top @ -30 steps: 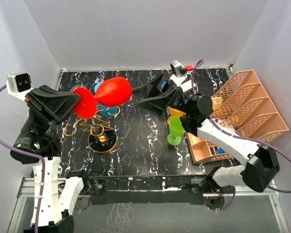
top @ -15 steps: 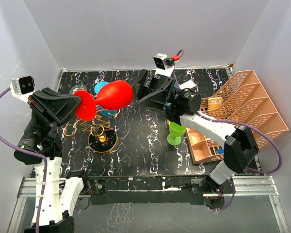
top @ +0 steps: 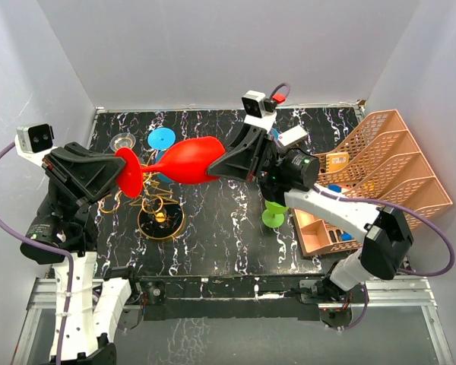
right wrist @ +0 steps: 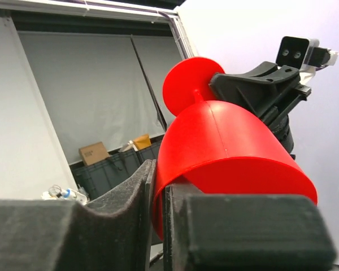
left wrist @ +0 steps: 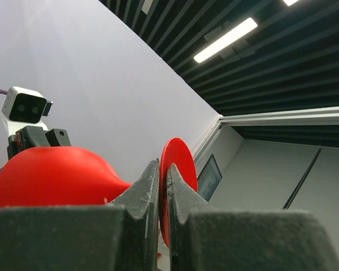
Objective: Take the wine glass off the wine glass rack
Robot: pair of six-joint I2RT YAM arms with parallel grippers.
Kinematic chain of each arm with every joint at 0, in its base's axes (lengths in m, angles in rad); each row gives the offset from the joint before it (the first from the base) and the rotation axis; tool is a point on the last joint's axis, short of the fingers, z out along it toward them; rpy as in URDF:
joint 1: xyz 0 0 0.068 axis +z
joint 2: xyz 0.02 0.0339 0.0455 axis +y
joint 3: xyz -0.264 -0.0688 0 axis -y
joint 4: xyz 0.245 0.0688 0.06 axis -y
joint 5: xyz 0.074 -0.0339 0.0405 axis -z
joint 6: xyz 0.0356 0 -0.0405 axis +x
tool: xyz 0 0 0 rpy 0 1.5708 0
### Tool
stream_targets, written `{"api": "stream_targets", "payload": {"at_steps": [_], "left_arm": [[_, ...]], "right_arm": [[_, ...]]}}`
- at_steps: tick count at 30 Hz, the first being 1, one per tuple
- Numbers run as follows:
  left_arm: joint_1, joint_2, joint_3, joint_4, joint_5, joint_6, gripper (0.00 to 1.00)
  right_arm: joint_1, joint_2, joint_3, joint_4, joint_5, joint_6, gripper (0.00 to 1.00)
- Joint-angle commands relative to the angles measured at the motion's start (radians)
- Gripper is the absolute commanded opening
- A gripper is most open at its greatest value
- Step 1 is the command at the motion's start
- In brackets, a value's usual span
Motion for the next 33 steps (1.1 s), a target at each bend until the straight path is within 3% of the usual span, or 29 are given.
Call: {"api": "stream_targets", "payload": {"at_steps": [1,5,8,13,17,21,28,33], "left_arm": [[0.006,-0.031,-0.024,-0.103,-0.024,0.106,0.00],[0.005,-0.077,-0.029,-0.271,-0.036,0.233,0.23],[0.006,-0.098,-0.013,-0.395,-0.036,0.330,0.41],[0.006,-0.135,0.017,-0.597,-0.055,0.500,0.70],[0.006,-0.162,0.058,-0.778,-0.088,0.645,0.88],[0.006,-0.155,0.152,-1.000,-0.137,0.828,0.97],[0.006,-0.133,0.253,-1.145,-0.196,1.013,0.97],[0.003,-0.143,0.277,-1.205,-0.218,1.072,0.97]], "right_arm": [[0.012,-0.114,-0.036,0.160,0.091,-0.015,0.10],[0.012,-0.209,-0.118,0.011,0.111,-0.126,0.08],[0.011,-0.322,-0.176,-0.238,0.150,-0.296,0.08],[0.012,-0.535,-0.229,-0.863,0.384,-0.580,0.08],[0.012,-0.634,-0.215,-1.285,0.642,-0.674,0.08],[0.012,-0.651,-0.177,-1.590,0.716,-0.770,0.08],[0.012,-0.578,-0.096,-1.946,0.431,-1.143,0.08],[0.012,-0.448,-0.022,-2.253,0.388,-1.319,0.08]]}}
